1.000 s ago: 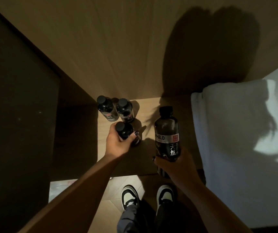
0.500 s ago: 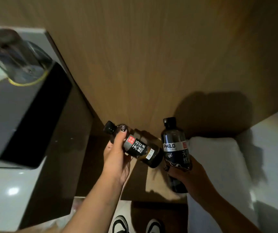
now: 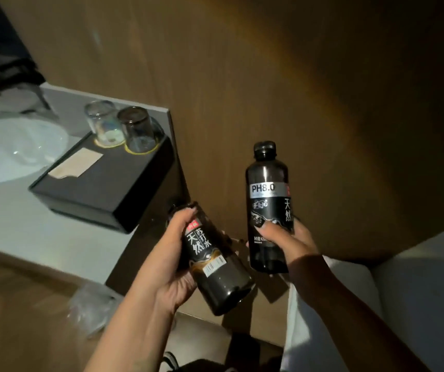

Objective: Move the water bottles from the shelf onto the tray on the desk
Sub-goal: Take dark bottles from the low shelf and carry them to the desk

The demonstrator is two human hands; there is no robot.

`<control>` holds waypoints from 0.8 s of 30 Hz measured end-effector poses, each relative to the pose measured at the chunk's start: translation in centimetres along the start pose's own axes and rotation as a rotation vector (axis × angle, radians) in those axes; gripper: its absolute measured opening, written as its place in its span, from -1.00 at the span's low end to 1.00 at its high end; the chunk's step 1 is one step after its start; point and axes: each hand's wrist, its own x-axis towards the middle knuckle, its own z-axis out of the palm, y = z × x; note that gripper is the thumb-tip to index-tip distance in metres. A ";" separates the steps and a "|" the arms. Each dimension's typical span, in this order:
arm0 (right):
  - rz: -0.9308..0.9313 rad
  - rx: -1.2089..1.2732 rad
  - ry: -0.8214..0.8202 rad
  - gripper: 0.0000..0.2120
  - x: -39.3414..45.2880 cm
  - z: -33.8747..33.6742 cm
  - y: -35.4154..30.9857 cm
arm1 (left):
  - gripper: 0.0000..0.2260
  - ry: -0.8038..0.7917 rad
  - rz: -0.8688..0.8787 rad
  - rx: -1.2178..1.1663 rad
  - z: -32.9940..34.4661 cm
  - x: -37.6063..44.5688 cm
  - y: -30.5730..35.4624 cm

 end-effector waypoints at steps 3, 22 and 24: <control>-0.022 -0.050 -0.125 -0.59 -0.6 1.1 -1.2 | -0.54 0.082 -0.051 -0.110 -0.5 -1.6 0.5; -0.107 -0.357 -0.286 -0.58 -2.2 14.0 -0.7 | -0.36 0.377 0.167 0.414 -9.6 -8.6 7.6; -0.106 -0.391 -0.276 -0.58 -2.4 17.0 0.2 | -0.43 0.434 0.208 0.453 -11.9 -10.6 8.5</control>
